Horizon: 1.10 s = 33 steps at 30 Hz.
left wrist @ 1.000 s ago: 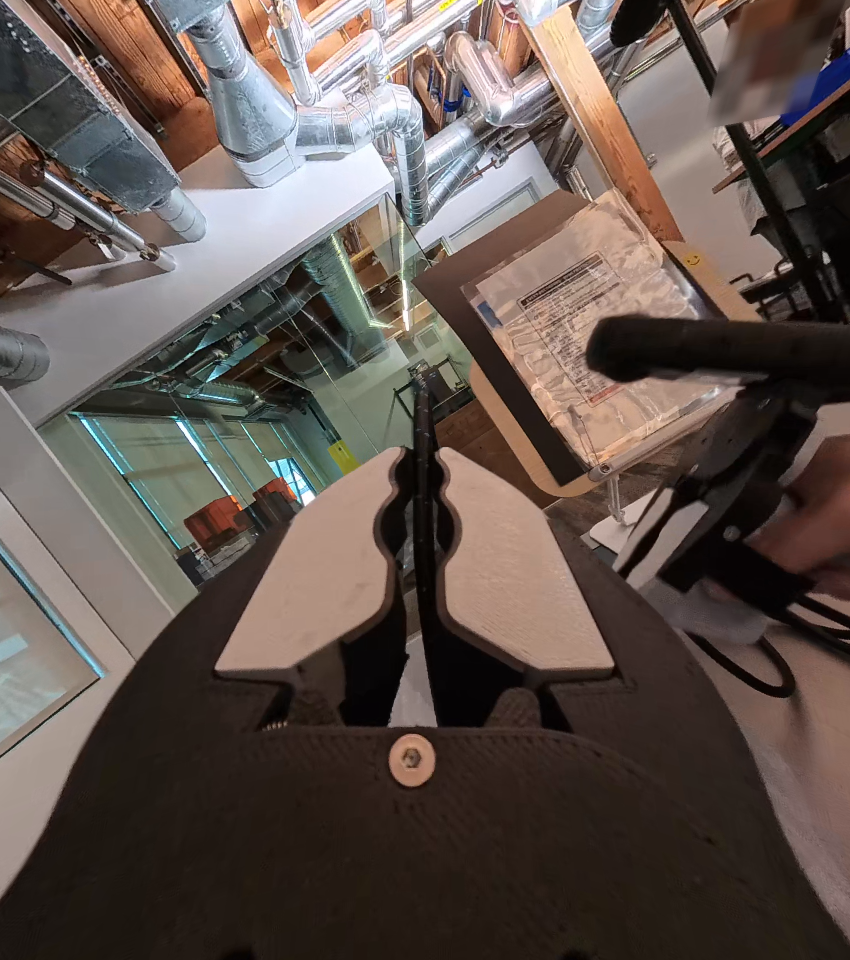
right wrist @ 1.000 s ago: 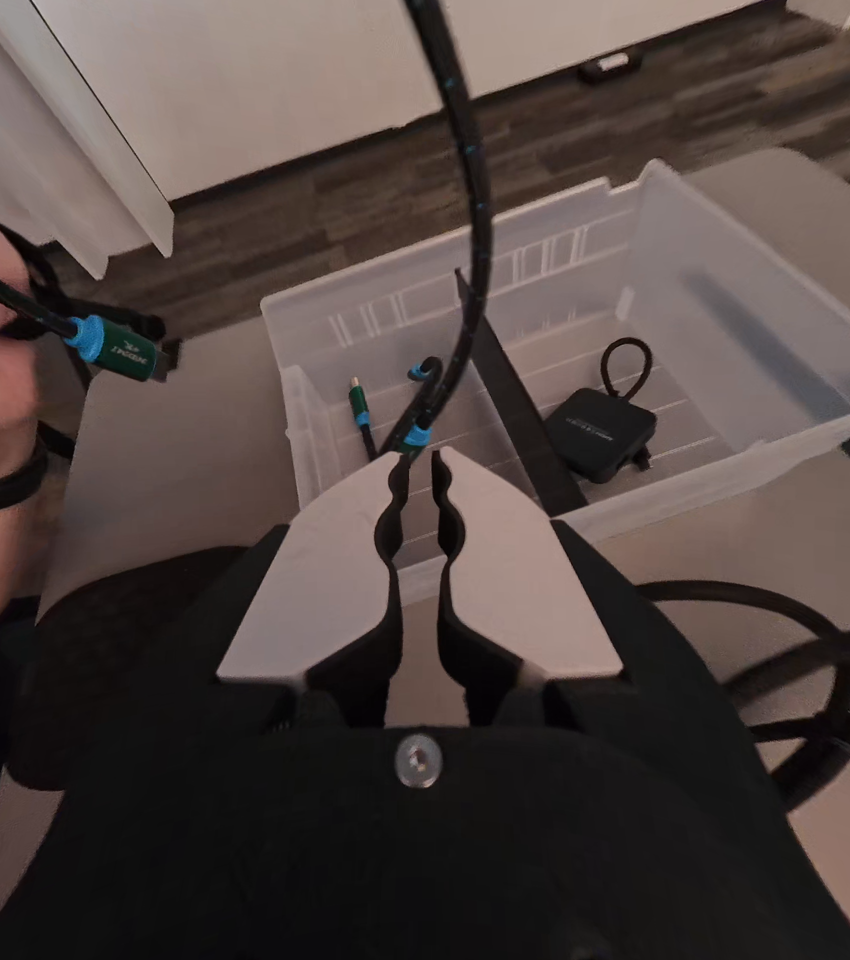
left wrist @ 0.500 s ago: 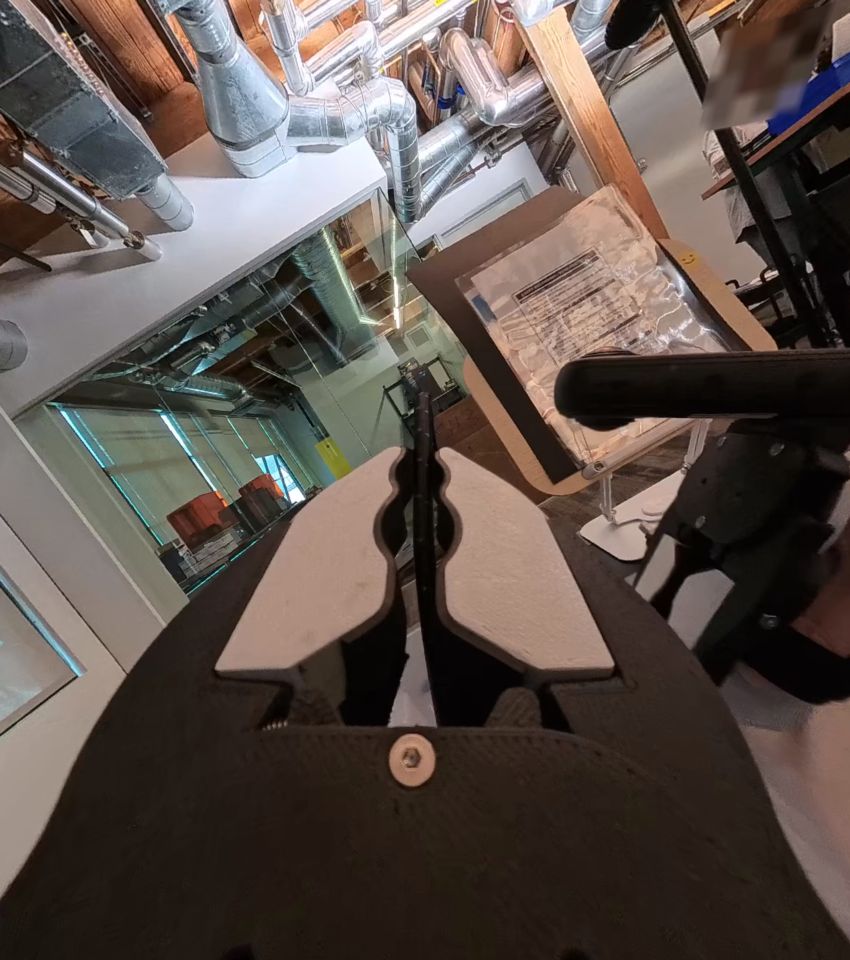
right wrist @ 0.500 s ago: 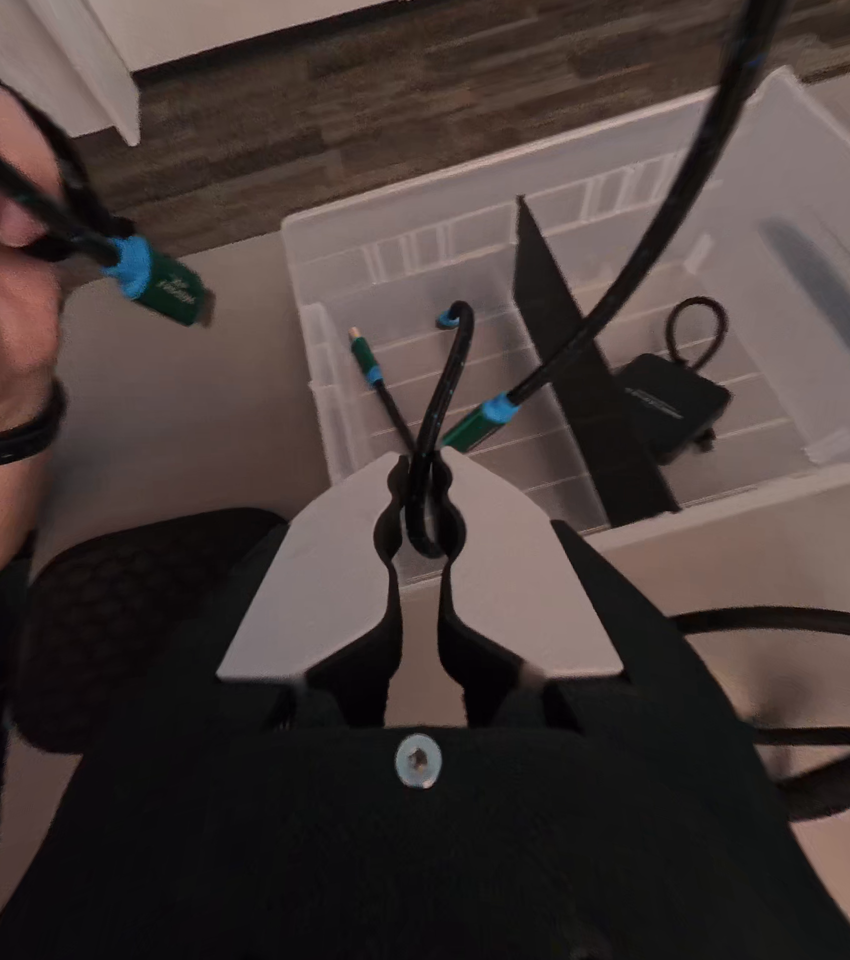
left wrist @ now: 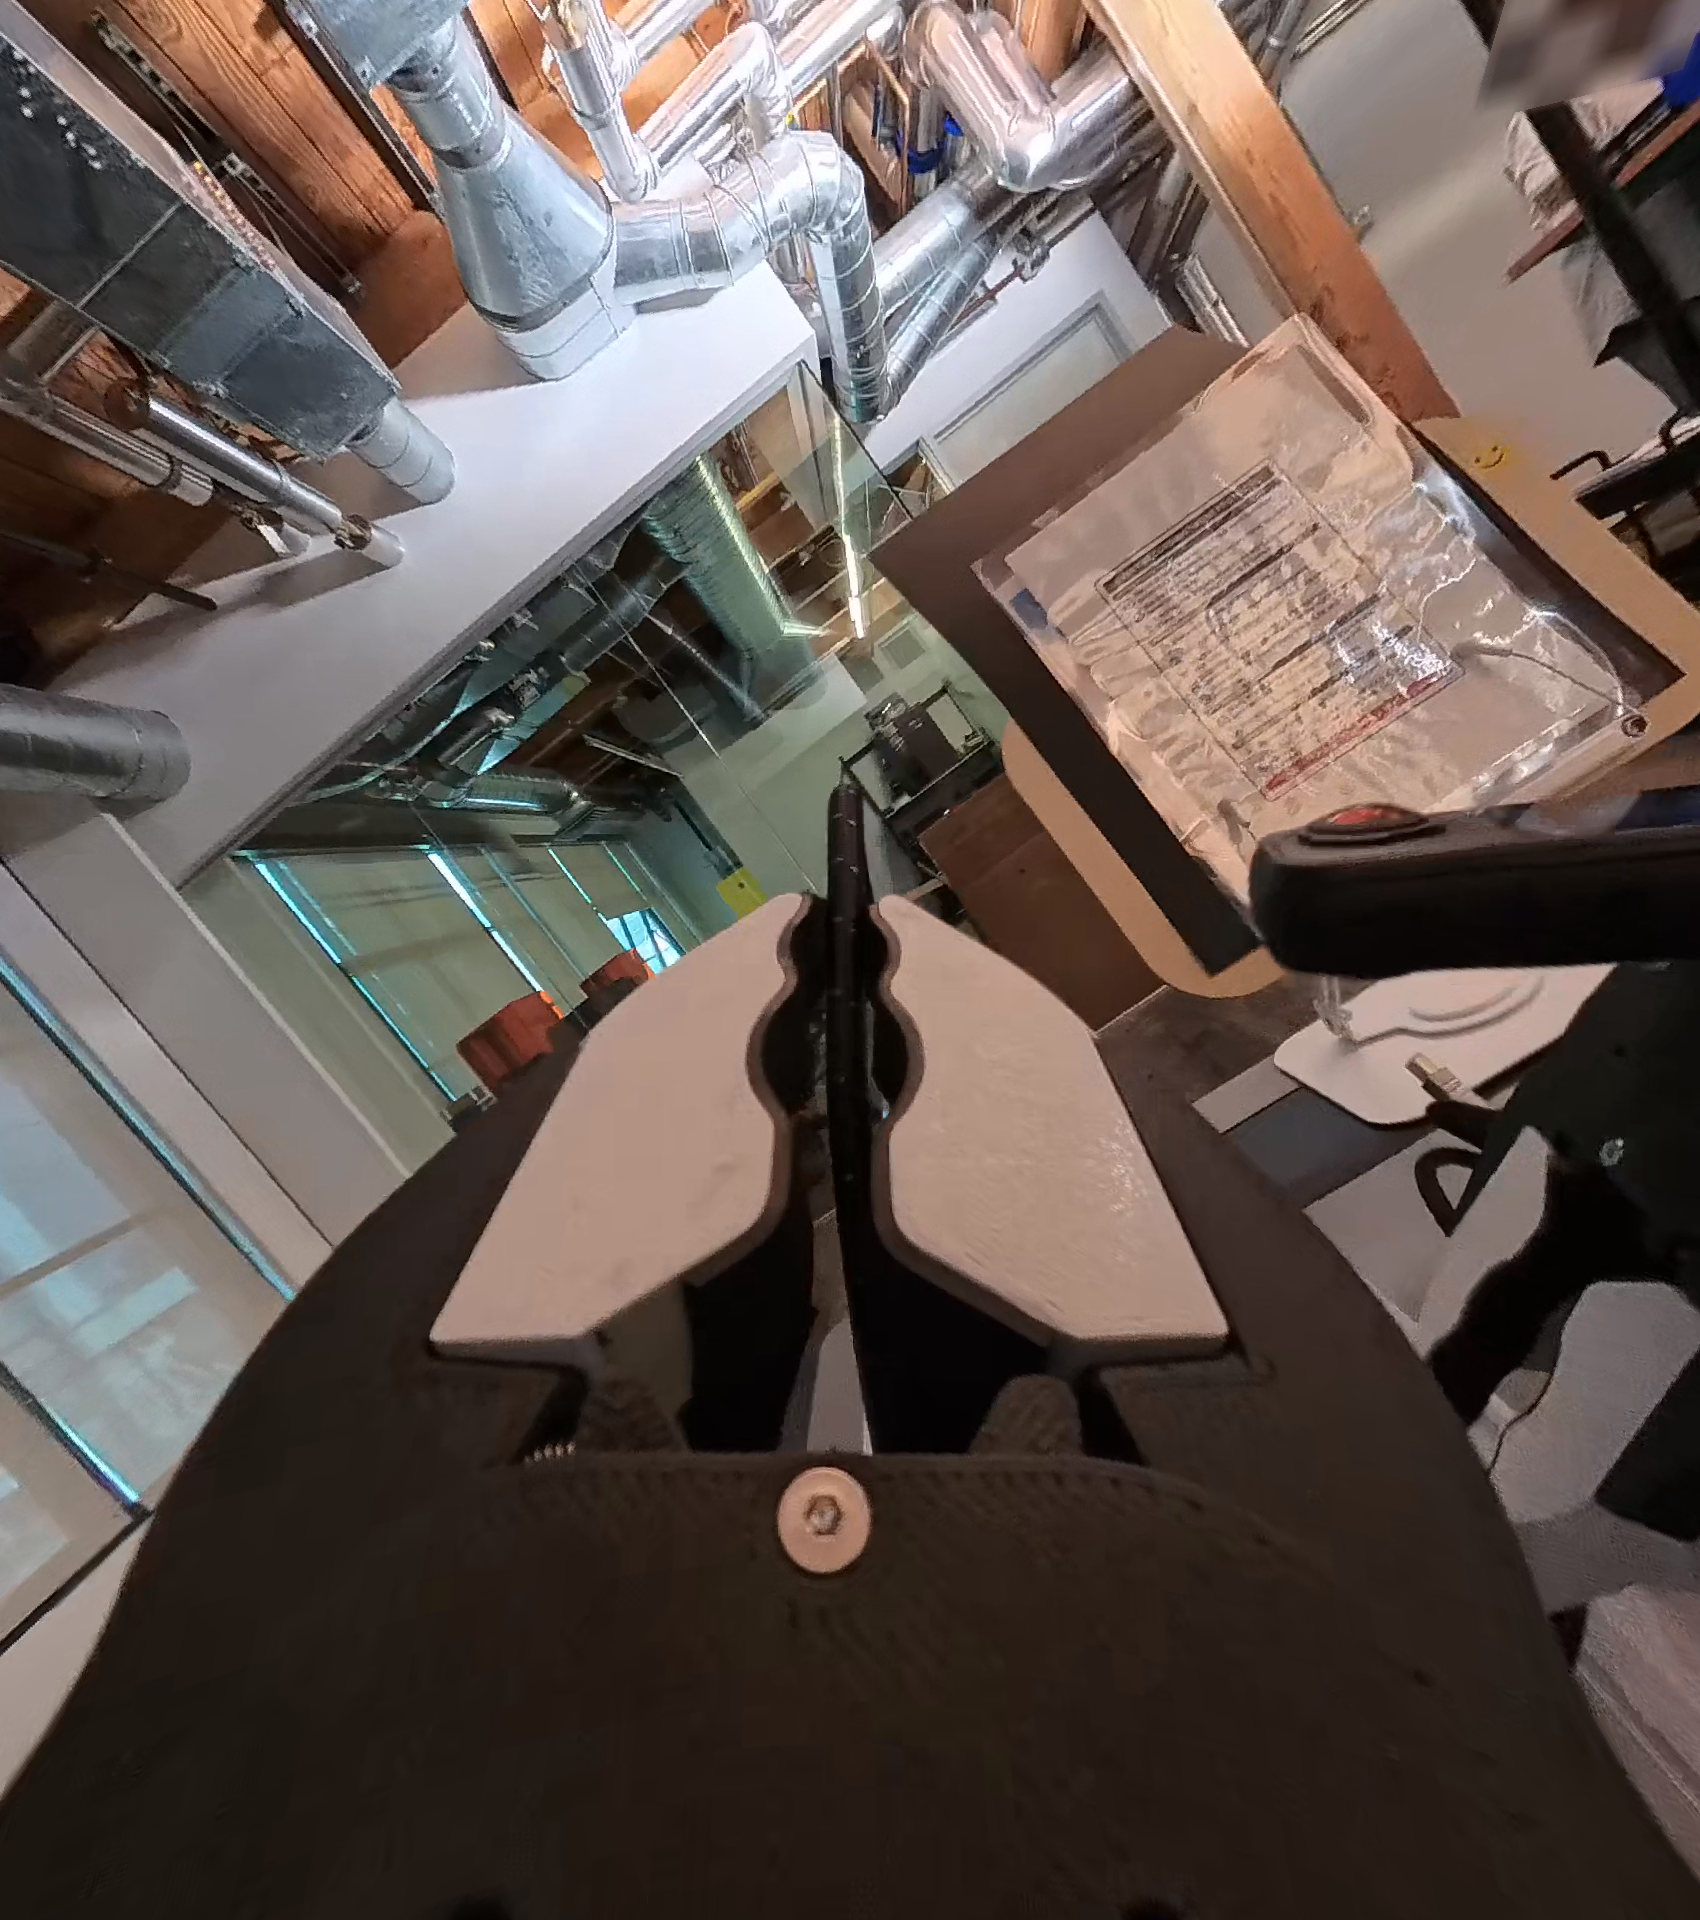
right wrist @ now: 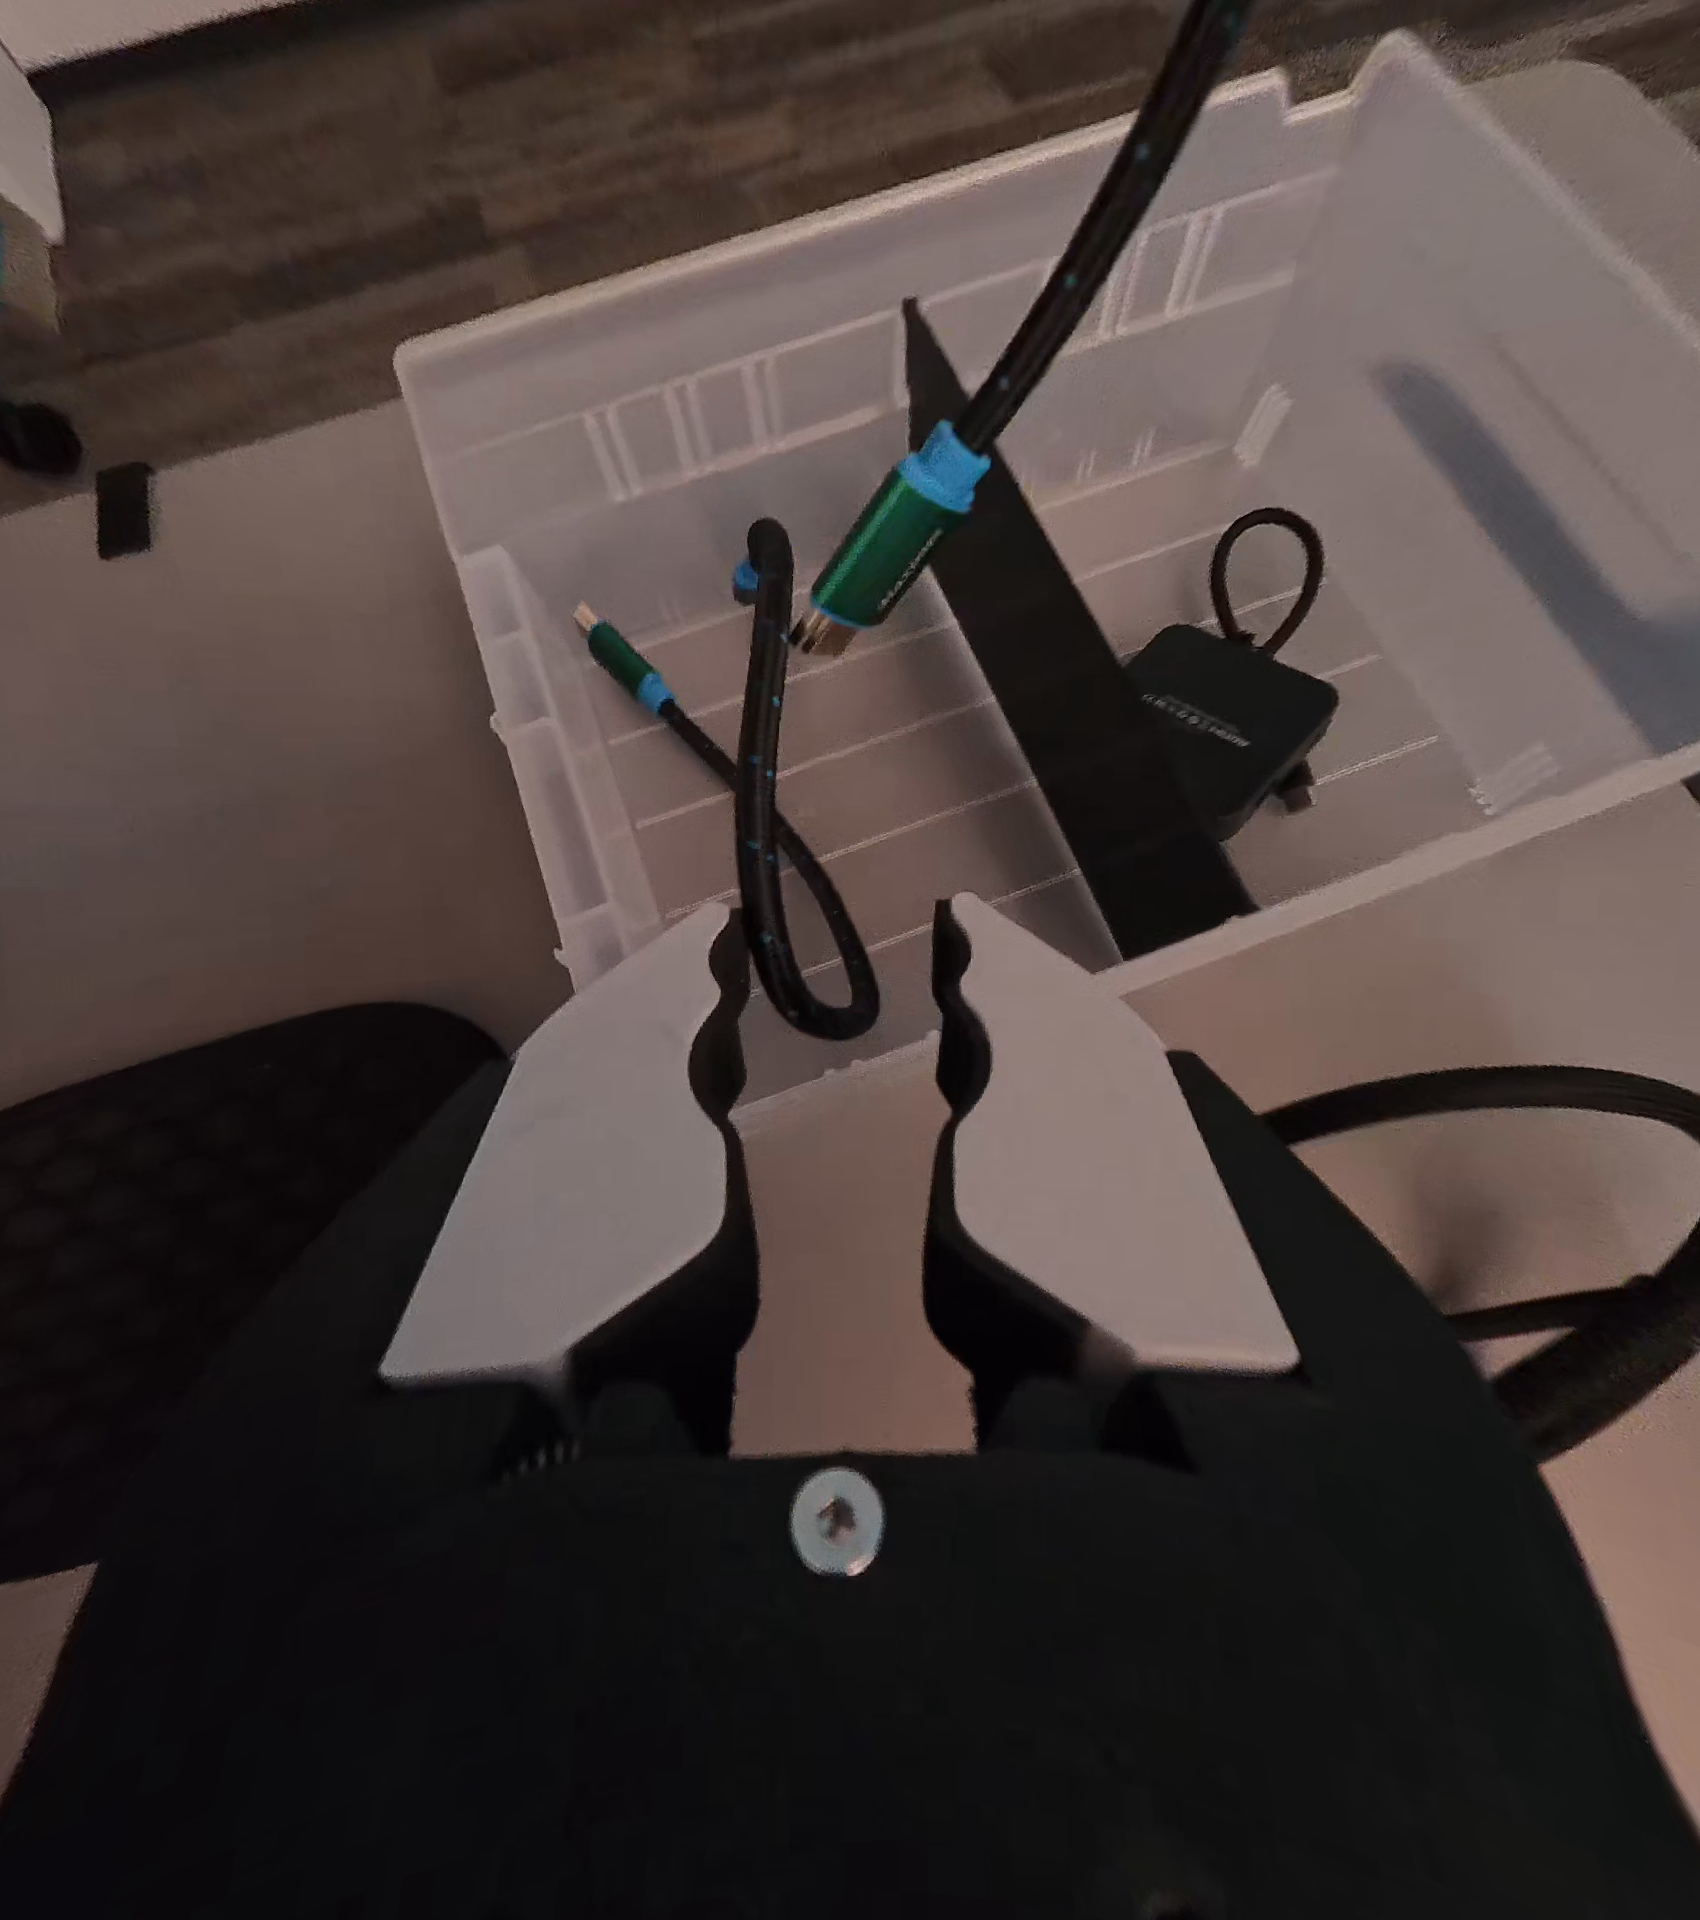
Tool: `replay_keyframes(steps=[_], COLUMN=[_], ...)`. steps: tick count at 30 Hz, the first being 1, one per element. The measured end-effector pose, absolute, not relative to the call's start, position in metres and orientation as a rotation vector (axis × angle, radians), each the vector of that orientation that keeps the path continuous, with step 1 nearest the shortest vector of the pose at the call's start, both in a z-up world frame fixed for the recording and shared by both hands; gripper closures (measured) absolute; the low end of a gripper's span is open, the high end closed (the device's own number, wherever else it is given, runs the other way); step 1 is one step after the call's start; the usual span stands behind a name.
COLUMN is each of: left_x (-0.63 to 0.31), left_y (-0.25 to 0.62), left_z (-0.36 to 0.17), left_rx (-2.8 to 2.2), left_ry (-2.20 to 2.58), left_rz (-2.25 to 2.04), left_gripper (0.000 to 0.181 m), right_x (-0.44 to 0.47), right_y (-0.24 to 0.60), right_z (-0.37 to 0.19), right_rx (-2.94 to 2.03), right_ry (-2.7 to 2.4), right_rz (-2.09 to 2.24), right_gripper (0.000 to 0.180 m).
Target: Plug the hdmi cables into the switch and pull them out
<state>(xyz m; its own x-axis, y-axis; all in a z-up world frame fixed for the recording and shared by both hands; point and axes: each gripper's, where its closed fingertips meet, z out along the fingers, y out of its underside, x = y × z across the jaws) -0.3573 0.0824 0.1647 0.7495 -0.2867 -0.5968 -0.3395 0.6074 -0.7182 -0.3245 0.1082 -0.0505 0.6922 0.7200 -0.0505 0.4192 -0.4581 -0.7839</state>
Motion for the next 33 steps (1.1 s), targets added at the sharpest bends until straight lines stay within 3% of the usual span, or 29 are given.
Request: replay_keyframes(steps=[1,21,33], left_x=[-0.356,-0.352,-0.294], left_y=[0.082,0.071,-0.021], left_z=[0.166,0.217,0.252], left_rx=[-0.940,-0.942,-0.868], left_ry=[0.752,0.719,1.042], left_rz=[0.047,0.053,-0.535], left_gripper=[0.175,0.175,0.174], right_x=[-0.322,-0.288,-0.236], right_y=[0.109,0.106,0.029], right_z=[-0.047,-0.014,0.076], right_rx=[-2.102,-2.011,-1.618], right_ry=[-0.849,-0.719,-0.850], right_rz=[0.508,0.625,0.795], right_gripper=[0.145,0.146,0.145])
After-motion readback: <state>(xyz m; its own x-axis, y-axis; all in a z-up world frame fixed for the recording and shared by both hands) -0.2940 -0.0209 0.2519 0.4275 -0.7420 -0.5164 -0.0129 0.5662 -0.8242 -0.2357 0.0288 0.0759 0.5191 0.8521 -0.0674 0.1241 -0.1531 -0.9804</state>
